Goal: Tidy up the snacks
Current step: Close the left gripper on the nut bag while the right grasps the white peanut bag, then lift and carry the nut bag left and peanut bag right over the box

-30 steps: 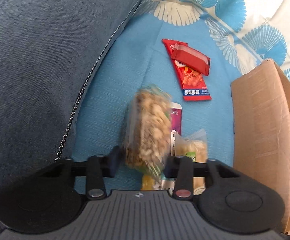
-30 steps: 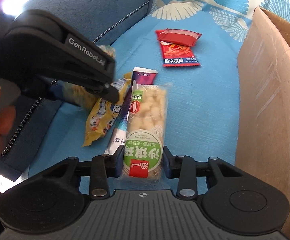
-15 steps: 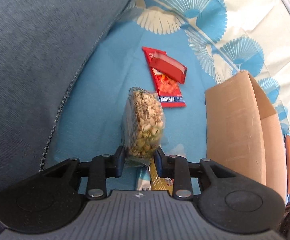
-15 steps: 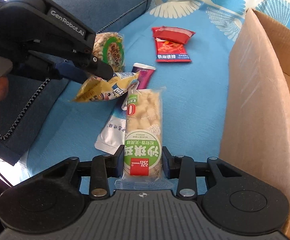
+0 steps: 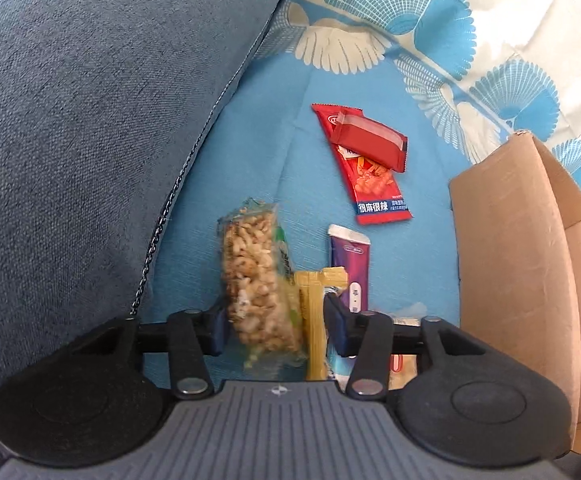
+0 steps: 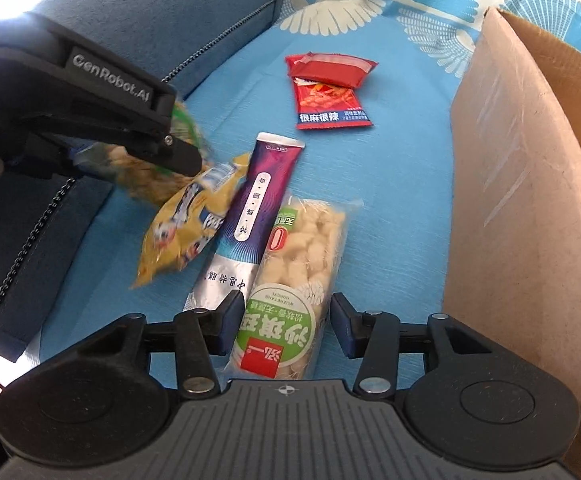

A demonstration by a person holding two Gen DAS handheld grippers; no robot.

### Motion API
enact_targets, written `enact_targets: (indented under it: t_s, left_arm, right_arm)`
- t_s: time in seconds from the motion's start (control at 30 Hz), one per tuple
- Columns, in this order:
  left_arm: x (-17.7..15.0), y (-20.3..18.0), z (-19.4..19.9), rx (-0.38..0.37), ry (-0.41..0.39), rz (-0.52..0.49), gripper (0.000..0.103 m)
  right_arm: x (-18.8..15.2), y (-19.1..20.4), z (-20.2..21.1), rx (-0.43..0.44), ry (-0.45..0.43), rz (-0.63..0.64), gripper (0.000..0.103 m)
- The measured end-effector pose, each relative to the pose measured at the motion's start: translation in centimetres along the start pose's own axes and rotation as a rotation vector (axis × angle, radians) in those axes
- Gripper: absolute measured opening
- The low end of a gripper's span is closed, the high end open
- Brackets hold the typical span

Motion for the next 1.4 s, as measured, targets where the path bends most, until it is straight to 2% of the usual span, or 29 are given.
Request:
enact_targets:
  t_s: [0.1,0.23,0.4,0.57,0.93,1.13,1.4]
  left_arm:
    - [0.2,-0.1,-0.2,0.008,-0.003,-0.009,0.029]
    - [0.2,-0.6,-0.3,0.037,-0.020,-0.046,0.028]
    - [0.4,-1.0,0.2,0.062,-0.057,-0.061,0.027]
    - [0.6,-1.5,1.4,0.064,-0.117,-0.064,0.027]
    - [0.6,-2.6,6.3,0.016,-0.287,-0.059,0.027]
    - [0.4,-3.7,8.0,0.007,-0.318,-0.084,0.027]
    - [0.4,-6.0,8.6,-0.009,-0.333,-0.110,0.027]
  right_arm:
    - [-0.2,0.0,0.0,0.004,0.002,-0.003,0.049]
    - [-0.1,-0.1,0.2,0.008,-0.004,-0.007,0.041]
    - [0.2,-0.5,1.0,0.019,-0.033,-0.023,0.038]
    - [0.8,-1.0,3.0,0.028,-0.119,-0.035,0.038]
    - [1.5,-2.3,8.7,0.040,-0.323,-0.038,0.038]
    - [1.5,-2.9,12.2,0.043,-0.438,0.010,0.038]
    - [1.1,-5.3,15.1,0.033,-0.510,0.005,0.038]
Point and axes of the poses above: each gripper's, at about its wrist camera, not at the fingertips, and z roughly against the way its jaws point, y to its left, x to its top, the point moved 7 cm from there along -z, roughly the way its jaws point, and after that the axes turned 6 degrees about y, right-handed, at the moved point
